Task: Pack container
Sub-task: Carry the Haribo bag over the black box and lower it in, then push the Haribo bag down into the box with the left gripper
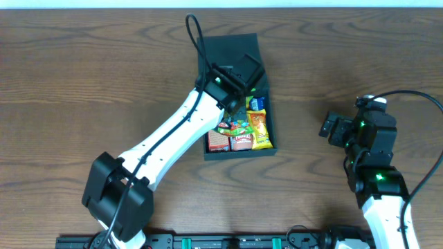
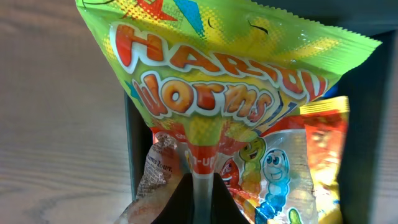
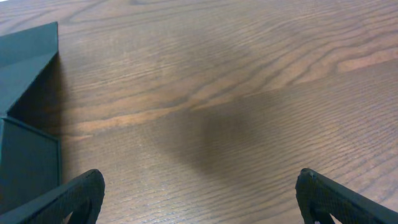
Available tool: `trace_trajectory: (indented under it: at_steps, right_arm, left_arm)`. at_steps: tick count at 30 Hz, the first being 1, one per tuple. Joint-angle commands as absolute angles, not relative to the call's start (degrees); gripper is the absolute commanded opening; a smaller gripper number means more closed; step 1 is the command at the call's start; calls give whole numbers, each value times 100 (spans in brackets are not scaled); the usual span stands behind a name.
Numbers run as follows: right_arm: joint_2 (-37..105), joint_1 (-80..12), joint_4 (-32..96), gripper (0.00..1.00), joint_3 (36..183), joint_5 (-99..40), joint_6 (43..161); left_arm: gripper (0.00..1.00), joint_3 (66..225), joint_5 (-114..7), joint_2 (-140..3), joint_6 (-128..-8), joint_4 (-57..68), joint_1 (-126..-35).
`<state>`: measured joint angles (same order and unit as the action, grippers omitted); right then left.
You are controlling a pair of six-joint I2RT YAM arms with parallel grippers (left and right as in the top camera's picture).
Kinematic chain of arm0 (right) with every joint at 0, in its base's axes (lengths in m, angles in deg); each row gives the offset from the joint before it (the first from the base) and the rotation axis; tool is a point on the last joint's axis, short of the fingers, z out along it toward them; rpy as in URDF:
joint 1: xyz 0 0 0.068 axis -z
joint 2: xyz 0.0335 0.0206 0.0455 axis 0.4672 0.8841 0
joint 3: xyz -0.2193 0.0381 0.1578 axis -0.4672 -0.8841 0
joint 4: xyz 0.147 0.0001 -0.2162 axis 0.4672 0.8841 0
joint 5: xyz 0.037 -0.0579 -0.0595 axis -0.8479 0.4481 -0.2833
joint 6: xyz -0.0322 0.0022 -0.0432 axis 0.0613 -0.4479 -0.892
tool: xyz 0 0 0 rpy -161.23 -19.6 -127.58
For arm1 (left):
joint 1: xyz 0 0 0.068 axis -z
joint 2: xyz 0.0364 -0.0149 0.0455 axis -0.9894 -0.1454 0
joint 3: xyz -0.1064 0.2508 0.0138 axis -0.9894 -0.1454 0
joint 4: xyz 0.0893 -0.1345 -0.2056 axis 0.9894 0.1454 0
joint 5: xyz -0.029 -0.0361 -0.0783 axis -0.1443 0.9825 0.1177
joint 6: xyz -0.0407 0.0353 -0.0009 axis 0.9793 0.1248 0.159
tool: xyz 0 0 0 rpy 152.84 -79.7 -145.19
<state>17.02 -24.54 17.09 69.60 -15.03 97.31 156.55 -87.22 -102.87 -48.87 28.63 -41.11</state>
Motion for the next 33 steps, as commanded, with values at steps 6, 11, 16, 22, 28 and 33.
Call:
trace_trajectory:
  at_steps: [6,11,16,22,28,33]
  right_arm:
    - [1698,-2409,1701,99,6903,-1431,9669]
    - [1698,-2409,1701,99,6903,-1431,9669]
    - [1698,-2409,1701,99,6903,-1431,9669]
    - [1698,-2409,1701,99,6903,-1431,9669]
    - [1698,-2409,1701,99,6903,-1431,9669]
    - [1698,-2409,1701,99,6903,-1431,9669]
  left_arm:
    - [9,15041,-8777,-10722,-3949,2430,-4122]
    - [31,14967,-8501,-11004,-3947,2111,-4111]
    - [23,14969,-8497,-11048,-4032,2106,-4104]
    - [20,15008,-8477,-10698,-4030,2382,-4106]
    - [28,15032,-7997,-10368,-4120,2751,-4106]
    - [26,15021,-7334,-10359,-4284,2686,-4069]
